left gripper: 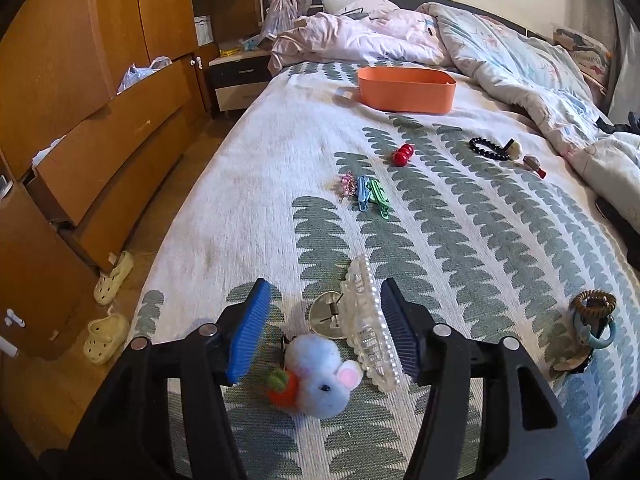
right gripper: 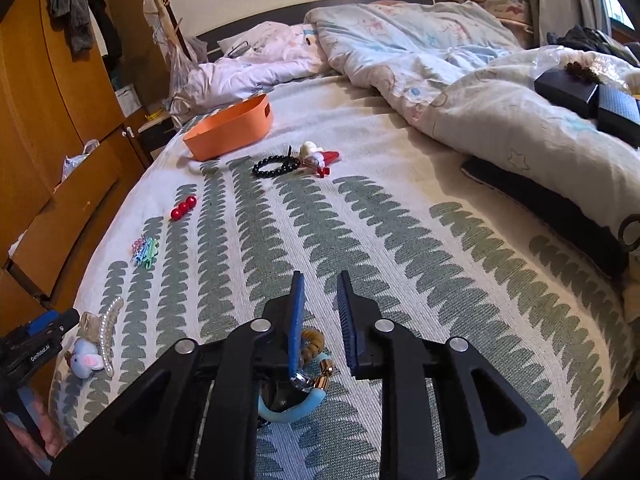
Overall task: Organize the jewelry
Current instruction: 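Release the claw clip by the bunny while the right tool drops the bracelet on the bangle, then grasp the red bead hair pin with the left tool while the right tool grasps the Santa-hat clip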
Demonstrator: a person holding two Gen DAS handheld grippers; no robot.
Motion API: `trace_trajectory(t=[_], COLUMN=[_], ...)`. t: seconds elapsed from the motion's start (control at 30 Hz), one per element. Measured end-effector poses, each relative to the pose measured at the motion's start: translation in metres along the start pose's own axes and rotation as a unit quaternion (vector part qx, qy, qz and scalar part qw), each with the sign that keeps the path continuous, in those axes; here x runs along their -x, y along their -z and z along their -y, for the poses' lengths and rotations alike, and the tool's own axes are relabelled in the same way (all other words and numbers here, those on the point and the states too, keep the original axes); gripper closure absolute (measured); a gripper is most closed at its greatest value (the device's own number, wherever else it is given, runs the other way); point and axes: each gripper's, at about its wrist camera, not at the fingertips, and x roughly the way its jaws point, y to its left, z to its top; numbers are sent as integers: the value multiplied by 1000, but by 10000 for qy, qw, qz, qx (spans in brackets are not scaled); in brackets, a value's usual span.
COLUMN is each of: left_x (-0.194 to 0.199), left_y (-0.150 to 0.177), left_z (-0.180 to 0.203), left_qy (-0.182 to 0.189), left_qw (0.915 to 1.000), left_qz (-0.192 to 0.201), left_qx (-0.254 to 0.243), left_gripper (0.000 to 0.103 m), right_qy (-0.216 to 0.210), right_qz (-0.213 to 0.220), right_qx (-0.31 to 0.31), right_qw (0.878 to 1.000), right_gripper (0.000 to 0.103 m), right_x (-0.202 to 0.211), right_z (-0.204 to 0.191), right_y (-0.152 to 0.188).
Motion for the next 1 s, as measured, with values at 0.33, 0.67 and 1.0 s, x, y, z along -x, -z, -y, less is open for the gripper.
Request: trace_trajectory(t=[0.33,0.67,1.0], left_x=[-2,-25,-63], left_y=[-25,-61,-107], left_z=[-13,-7,-9], left_qy=[-79,-13,48], left_qw=[9998,9998,9992], left_qz=[31,-161,-387], left_qx=[162,70,60], left_gripper=[43,41,41], right_qy=[-55,-107,-64], right_qz=[150,-24,-264], right_qx=[149,340,405], right_qw=[9998,9994,9988], right_gripper=[66,56,49], right_x=[-3,-41,-98], right_z=[-4,-14,-22], right_y=[-23,-67,-119])
